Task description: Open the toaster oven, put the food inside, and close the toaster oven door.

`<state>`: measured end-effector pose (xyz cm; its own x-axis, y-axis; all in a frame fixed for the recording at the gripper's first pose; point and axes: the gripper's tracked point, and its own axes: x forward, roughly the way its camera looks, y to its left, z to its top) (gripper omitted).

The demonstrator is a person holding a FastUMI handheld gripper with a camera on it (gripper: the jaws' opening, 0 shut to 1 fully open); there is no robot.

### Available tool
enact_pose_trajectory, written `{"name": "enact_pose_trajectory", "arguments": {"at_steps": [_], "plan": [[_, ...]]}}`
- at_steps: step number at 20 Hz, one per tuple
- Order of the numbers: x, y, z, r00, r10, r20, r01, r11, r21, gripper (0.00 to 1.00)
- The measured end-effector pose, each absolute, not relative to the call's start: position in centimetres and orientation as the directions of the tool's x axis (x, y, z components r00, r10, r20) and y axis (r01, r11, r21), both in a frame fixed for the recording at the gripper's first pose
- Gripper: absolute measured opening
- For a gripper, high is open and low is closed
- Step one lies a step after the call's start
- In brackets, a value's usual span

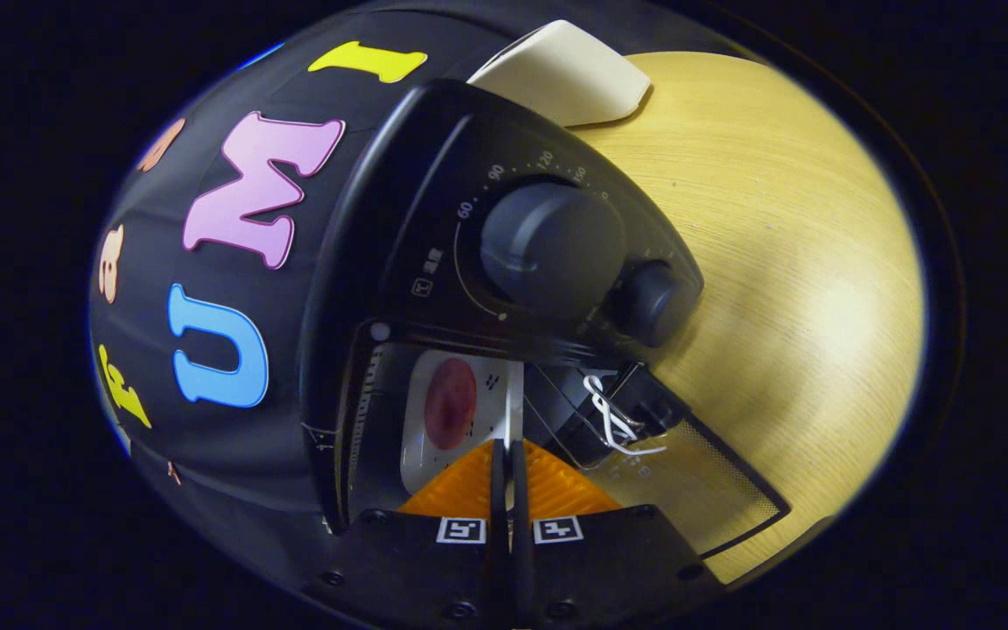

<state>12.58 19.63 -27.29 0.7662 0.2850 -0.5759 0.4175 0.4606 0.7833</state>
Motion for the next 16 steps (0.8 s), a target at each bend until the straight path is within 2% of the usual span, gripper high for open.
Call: {"name": "enact_pose_trajectory", "arguments": {"at_steps": [5, 8, 11, 12, 13, 16], "plan": [[13.6, 20.5, -26.5, 0.798, 0.295, -0.525, 0.378, 0.433, 0.818, 0.09], [13.0, 20.9, -26.1, 0.796, 0.315, -0.516, 0.36, 0.439, 0.823, 0.16], [12.0, 21.5, -24.8, 0.794, 0.356, -0.494, 0.314, 0.455, 0.833, 0.28], [11.6, 21.7, -24.4, 0.786, 0.379, -0.488, 0.295, 0.464, 0.835, 0.39], [11.0, 22.1, -24.1, 0.776, 0.406, -0.482, 0.271, 0.475, 0.837, 0.45], [8.2, 22.7, -23.9, 0.726, 0.474, -0.499, 0.21, 0.538, 0.816, 0.97]]}}
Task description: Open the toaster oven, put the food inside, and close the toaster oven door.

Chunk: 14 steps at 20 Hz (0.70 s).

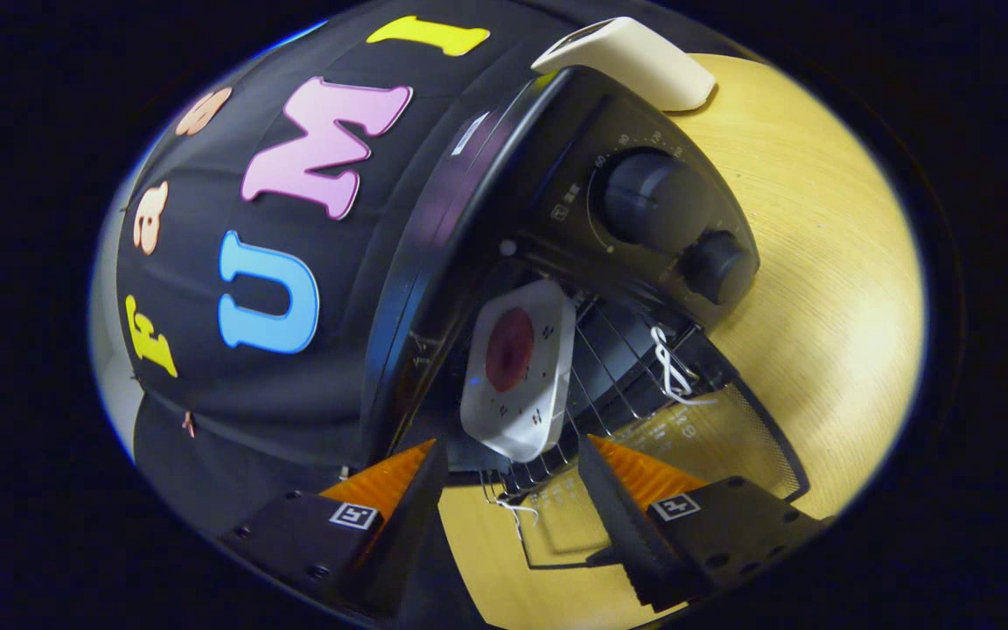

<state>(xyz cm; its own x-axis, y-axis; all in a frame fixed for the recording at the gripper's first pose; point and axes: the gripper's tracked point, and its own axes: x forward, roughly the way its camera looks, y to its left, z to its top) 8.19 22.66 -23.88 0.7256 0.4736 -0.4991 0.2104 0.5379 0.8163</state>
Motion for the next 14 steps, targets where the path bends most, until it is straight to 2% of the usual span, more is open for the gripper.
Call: {"name": "enact_pose_trajectory", "arguments": {"at_steps": [8, 14], "plan": [[2.4, 22.0, -22.6, 0.665, 0.508, -0.548, 0.022, 0.72, 0.694, 0.98], [-2.9, 18.4, -25.6, 0.666, 0.332, -0.668, -0.057, 0.915, 0.398, 0.99]]}}
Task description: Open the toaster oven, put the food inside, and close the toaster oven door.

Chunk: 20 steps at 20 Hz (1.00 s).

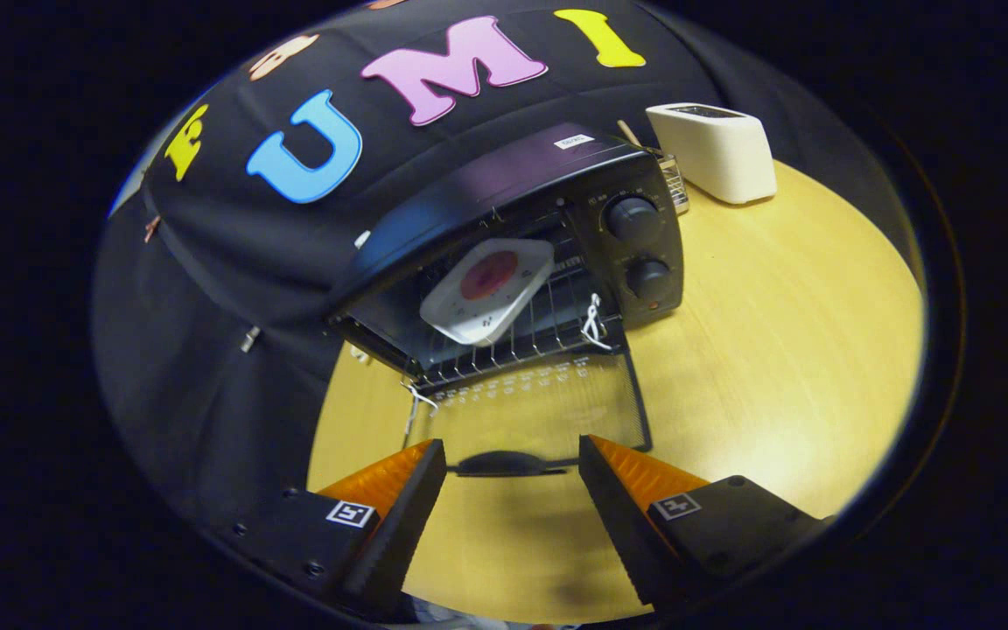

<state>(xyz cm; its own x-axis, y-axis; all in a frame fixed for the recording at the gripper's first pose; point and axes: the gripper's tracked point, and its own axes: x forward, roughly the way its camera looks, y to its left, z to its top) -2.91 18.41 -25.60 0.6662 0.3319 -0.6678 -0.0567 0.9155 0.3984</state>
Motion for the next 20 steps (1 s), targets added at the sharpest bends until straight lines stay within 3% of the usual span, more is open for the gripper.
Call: {"name": "enact_pose_trajectory", "arguments": {"at_steps": [3, 9, 20], "plan": [[-5.0, 18.1, -28.1, 0.615, 0.262, -0.744, -0.1, 0.961, 0.256, 0.99], [-6.2, 21.0, -29.8, 0.604, 0.216, -0.767, -0.201, 0.973, 0.115, 0.99], [-3.4, 21.7, -35.0, 0.602, 0.04, -0.797, -0.131, 0.99, -0.05, 0.99]]}}
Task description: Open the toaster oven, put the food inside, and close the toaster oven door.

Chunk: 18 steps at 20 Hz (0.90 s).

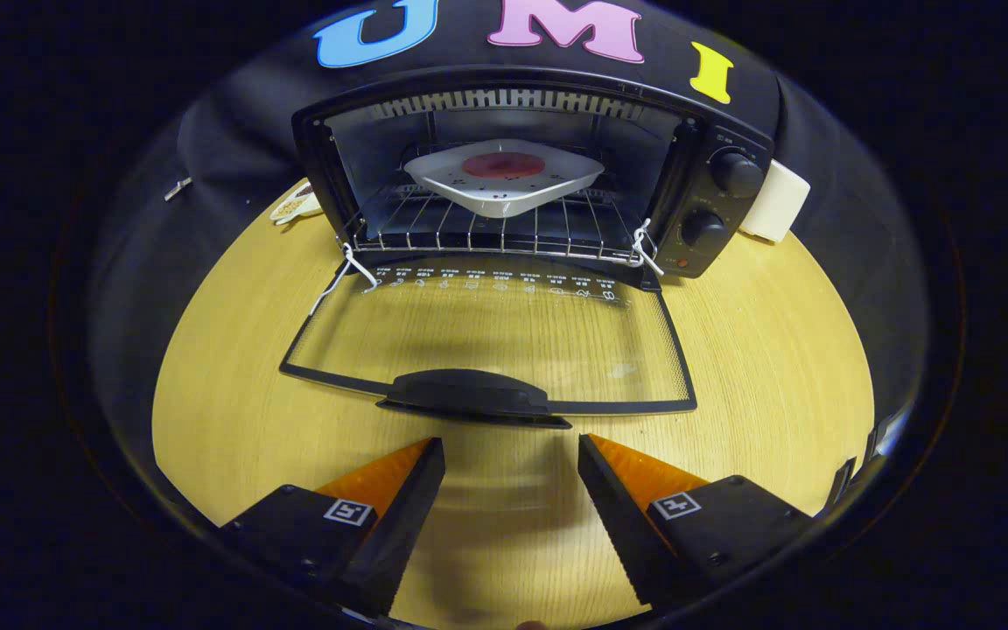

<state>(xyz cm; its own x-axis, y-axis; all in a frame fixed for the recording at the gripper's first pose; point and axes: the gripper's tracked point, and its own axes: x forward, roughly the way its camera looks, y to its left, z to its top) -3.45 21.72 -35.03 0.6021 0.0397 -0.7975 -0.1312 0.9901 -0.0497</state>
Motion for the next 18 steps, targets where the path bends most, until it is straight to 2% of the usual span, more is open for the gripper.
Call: {"name": "enact_pose_trajectory", "arguments": {"at_steps": [10, 18], "plan": [[-2.2, 21.9, -35.8, 0.598, 0.001, -0.801, -0.056, 0.998, -0.04, 0.99], [-2.4, 22.2, -33.6, 0.626, 0.051, -0.778, -0.088, 0.996, -0.006, 0.99]]}}
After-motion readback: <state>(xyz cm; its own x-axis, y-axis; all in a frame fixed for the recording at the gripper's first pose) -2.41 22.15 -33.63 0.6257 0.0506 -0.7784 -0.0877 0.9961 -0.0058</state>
